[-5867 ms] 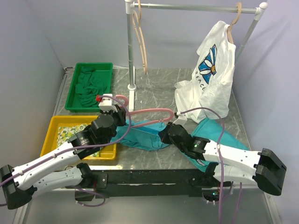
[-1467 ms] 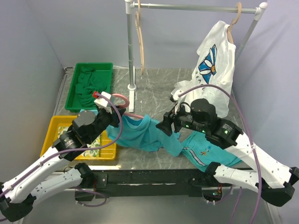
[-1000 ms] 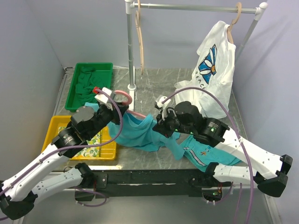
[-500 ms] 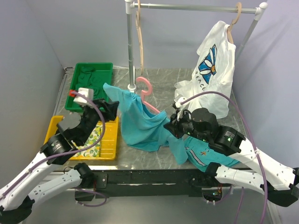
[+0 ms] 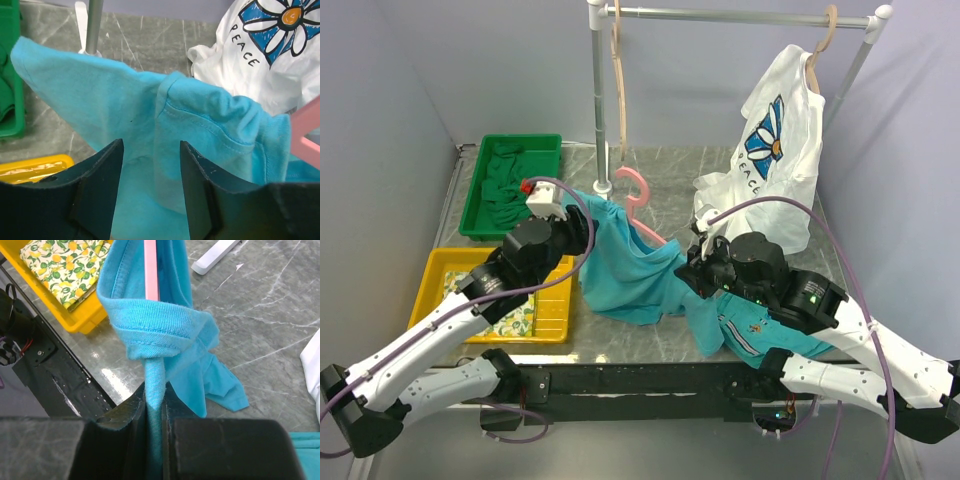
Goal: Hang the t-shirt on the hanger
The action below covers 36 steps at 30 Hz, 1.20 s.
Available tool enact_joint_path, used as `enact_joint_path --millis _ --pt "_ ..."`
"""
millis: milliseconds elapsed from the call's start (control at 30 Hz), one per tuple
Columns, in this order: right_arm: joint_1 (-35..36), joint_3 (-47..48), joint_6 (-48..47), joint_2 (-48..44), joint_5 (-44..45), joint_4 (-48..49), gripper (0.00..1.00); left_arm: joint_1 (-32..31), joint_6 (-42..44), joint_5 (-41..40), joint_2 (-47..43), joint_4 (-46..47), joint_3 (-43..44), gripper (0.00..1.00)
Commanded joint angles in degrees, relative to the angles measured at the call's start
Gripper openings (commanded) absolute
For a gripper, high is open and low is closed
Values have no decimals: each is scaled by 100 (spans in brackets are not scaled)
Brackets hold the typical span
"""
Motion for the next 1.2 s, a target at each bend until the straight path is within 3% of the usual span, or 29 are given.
enact_joint_path --millis 0,133,400,433,600,867,1100,1133,1167 --pt "-9 406 82 -86 77 268 0 168 -391 463 -9 530 62 53" --pt "-9 459 109 -94 77 224 0 247 -488 577 -53 775 -52 45" --pt "-9 521 162 -191 86 127 0 379 -523 998 193 995 -78 42" --pt "-9 512 162 -200 77 119 0 397 -532 1017 184 1109 -105 38" --pt "-9 503 205 -296 95 66 0 502 -681 920 237 1154 -52 1" --pt "-1 556 302 -507 192 -242 0 757 -1418 -898 -167 795 158 1" --pt "-9 1073 390 -639 262 -610 0 836 -1323 -539 79 574 615 2" --pt "-9 1274 390 -648 271 -768 0 836 -1315 -521 79 609 651 21" --pt "-9 1390 399 -639 306 -848 0 836 -1245 -486 53 670 651 33"
